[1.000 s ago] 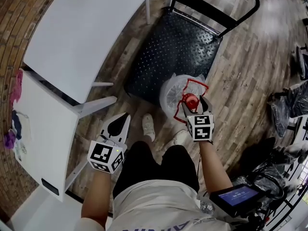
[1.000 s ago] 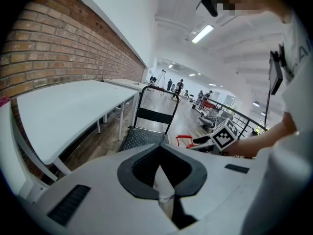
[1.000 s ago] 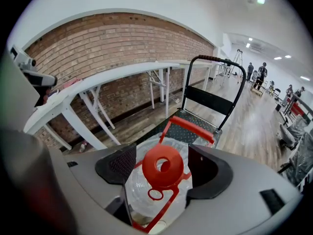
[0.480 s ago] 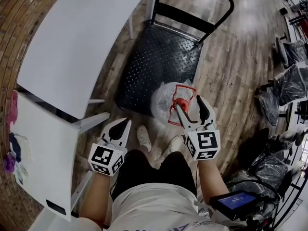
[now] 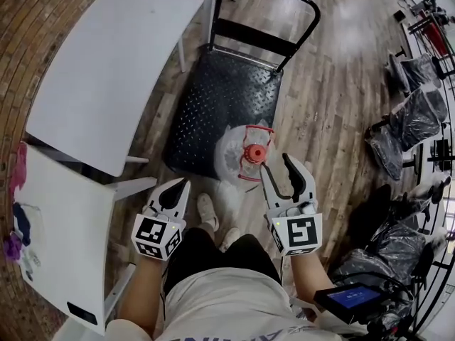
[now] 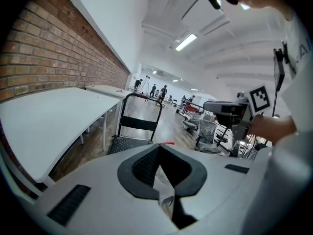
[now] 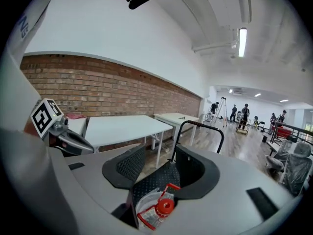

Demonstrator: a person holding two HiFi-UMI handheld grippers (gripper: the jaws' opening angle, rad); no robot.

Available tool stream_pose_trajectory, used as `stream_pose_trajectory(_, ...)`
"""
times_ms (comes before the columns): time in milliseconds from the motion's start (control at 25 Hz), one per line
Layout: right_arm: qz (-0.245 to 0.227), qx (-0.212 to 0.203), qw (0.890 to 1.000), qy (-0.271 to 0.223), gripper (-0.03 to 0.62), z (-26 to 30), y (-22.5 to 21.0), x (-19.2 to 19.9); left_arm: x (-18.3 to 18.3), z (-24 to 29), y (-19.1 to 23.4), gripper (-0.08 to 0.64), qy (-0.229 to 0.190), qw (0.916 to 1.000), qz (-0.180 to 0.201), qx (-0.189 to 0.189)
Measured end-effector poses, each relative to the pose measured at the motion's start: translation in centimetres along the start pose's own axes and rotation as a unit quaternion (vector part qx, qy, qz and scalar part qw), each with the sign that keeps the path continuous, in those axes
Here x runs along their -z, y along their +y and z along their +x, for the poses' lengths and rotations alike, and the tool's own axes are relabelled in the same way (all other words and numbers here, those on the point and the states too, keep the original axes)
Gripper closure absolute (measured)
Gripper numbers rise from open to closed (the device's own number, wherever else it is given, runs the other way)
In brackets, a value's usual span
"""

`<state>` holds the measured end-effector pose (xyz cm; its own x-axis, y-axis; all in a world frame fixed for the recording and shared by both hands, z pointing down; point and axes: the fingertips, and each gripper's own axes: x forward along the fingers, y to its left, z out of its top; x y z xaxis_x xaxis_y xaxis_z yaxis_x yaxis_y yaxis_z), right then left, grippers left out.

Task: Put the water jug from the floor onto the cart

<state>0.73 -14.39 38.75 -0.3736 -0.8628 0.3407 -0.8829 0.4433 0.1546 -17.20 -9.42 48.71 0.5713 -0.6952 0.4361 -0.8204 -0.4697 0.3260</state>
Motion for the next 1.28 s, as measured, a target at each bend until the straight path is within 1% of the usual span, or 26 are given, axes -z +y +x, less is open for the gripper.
stream_pose_trajectory(280, -0.005, 0.012, 0.998, -0.057, 0.428, -5.3, 0.1, -3.2, -1.1, -2.2, -3.5, 0.558, -0.019, 0.9996, 0.022, -0.005)
stream_pose_trajectory(480, -0.009, 0.026, 0.996, -0.084, 0.466, -9.7, -0.6, -4.1, -2.0, -4.2, -6.8, 0.558, -0.03, 0.9981, 0.055, -0.002)
stream_pose_trajectory(680, -0.003, 0.047, 0.993, -0.108, 0.512, -14.3, -1.4, -4.7, -3.3, -6.2, -11.1, 0.558, -0.045, 0.9944, 0.095, 0.017)
stream_pose_trajectory(840, 0.003, 0.062, 0.99, -0.128, 0.549, -17.5, -1.4, -5.3, -4.4, -8.2, -13.8, 0.558, -0.059, 0.9916, 0.112, 0.028)
stream_pose_trajectory(1000, 0.013, 0.066, 0.988, -0.135, 0.56, -19.7, -1.3, -5.7, -6.1, -10.5, -15.5, 0.558, -0.082, 0.9885, 0.125, 0.024)
stream_pose_trajectory(1160, 0.018, 0.063, 0.991, -0.119, 0.569, -20.7, -0.9, -5.2, -7.9, -12.1, -16.4, 0.56, -0.105, 0.982, 0.154, 0.027)
stream_pose_trajectory(1280, -0.005, 0.066, 0.991, -0.115, 0.582, -21.0, -0.3, -5.9, -10.4, -12.9, -16.3, 0.558, -0.132, 0.9767, 0.166, 0.034)
